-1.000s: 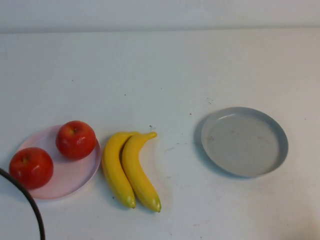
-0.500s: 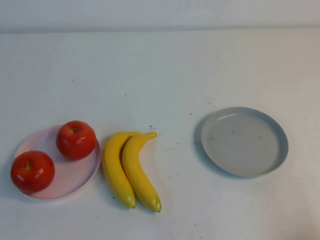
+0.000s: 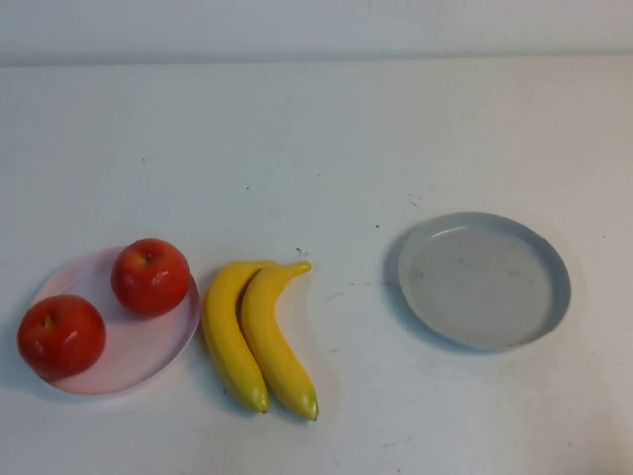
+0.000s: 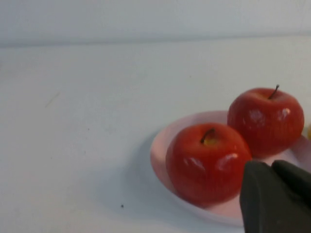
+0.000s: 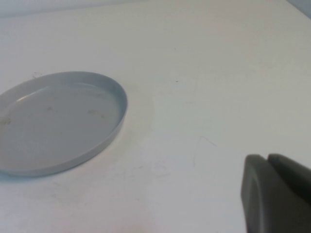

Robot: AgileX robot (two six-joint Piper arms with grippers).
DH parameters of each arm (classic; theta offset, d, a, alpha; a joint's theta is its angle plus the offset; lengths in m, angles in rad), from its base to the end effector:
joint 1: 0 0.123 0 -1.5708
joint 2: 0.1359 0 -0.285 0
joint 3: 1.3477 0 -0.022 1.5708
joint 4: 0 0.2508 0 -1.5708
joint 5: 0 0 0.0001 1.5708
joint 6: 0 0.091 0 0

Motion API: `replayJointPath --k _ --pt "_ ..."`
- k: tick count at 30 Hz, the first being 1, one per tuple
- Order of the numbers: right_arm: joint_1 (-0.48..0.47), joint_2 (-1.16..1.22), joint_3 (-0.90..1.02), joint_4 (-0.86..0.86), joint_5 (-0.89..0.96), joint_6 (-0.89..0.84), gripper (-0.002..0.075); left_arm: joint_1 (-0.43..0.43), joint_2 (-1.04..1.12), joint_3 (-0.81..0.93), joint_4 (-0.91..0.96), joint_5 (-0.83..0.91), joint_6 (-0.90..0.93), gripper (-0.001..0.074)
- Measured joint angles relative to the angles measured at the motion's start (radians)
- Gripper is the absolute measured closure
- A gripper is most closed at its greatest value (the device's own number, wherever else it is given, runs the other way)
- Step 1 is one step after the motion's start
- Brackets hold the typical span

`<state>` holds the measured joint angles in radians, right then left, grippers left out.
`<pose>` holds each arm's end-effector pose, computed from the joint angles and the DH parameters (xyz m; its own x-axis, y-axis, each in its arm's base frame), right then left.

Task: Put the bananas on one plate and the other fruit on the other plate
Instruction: Put another type of fruit in the right plate

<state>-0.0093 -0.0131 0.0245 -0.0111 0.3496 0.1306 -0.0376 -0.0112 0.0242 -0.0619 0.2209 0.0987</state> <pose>0.0531 -0.0008 0.1741 -0.2669 0.1224 -0.9559 0.0453 0.9924 0.1144 0.0556 -0.0033 0.1856 -0.1436 0.0437 -0.9887 0.0565 0.9978 0.0359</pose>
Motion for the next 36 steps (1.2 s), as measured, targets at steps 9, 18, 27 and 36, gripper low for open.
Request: replayJointPath --k 9,18,27,36 --pt "0.0 0.0 0.001 0.0 0.0 0.0 0.0743 0.0 0.0 0.001 0.04 0.154 -0.002 0.0733" --pt "0.0 0.0 0.001 0.0 0.0 0.0 0.0743 0.0 0.0 0.001 0.044 0.154 -0.002 0.0733" --pt "0.0 0.0 0.001 0.0 0.0 0.0 0.0743 0.0 0.0 0.001 0.048 0.154 -0.002 0.0733" --pt "0.0 0.0 0.001 -0.036 0.0 -0.002 0.0743 0.0 0.0 0.001 0.048 0.154 -0.002 0.0733"
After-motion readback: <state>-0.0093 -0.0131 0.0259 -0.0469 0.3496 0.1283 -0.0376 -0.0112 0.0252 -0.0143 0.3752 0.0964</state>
